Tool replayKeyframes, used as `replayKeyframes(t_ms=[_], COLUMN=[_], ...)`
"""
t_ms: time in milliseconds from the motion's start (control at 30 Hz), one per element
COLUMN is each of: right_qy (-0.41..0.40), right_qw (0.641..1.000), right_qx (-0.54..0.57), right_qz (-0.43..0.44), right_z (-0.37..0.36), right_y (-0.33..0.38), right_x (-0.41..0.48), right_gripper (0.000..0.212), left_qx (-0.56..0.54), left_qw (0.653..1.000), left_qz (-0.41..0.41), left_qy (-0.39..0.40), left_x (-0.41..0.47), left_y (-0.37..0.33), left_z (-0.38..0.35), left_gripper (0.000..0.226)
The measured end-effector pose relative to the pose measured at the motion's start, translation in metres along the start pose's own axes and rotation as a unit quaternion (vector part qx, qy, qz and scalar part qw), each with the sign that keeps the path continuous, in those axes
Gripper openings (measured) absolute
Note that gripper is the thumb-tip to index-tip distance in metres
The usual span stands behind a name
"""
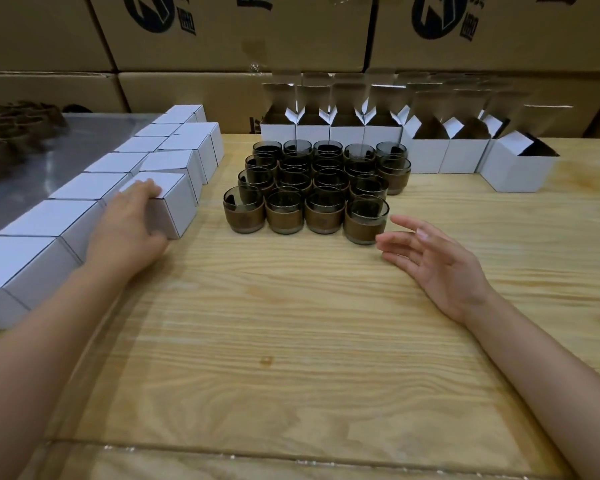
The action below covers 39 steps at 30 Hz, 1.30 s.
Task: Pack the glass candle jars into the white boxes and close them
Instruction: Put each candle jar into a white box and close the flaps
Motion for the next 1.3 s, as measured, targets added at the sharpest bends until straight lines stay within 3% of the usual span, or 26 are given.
replayKeyframes(t_ms=[267, 533, 667, 733, 900, 1033, 1300], right_qy=[-0.001, -0.006, -0.013, -0.012, -0.016, -0.015, -0.069], right_qw=[1.000, 1.000, 1.000, 1.000, 1.000, 1.000, 0.992], right_qx=[0.000, -0.001, 0.005, 0.006, 0.014, 0.018, -0.101], right_qz=[-0.005, -0.007, -0.014, -0.015, -0.014, -0.009, 0.036], right_z=[0.001, -0.002, -0.002, -0.002, -0.001, -0.001, -0.011], right_y=[-0.001, 0.002, 0.002, 0.002, 0.002, 0.000, -0.001], right_x=[0.002, -0.001, 0.000, 0.001, 0.001, 0.000, -0.003], right_gripper=[0.047, 0.045, 0.044, 0.042, 0.041, 0.040, 0.024], left_qx=[0.000, 0.074, -0.020, -0.101, -0.202, -0.228, -0.231], left_qw=[1.000, 0.996, 0.984, 0.969, 0.939, 0.939, 0.950], left_qz=[-0.010, -0.048, -0.103, -0.159, -0.278, -0.242, -0.166], left_qy=[-0.024, -0.029, -0.146, -0.158, -0.018, 0.095, 0.127], left_x=[0.003, 0.000, -0.020, -0.034, -0.072, -0.080, -0.068], left_y=[-0.001, -0.011, -0.059, -0.098, -0.195, -0.212, -0.203], left_z=[-0.009, -0.011, -0.012, -0.022, -0.070, -0.094, -0.102], left_gripper=[0.069, 0.073, 0.065, 0.055, 0.030, 0.021, 0.017])
Point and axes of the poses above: each hand's wrist, its own x-axis towards the middle knuckle, its own z-axis out of the back of the hand, y = z × x, the point moved 1 cm from there along x, towards the middle knuckle, and after that the axes turned 3 degrees about -x, right-handed, at the moved point
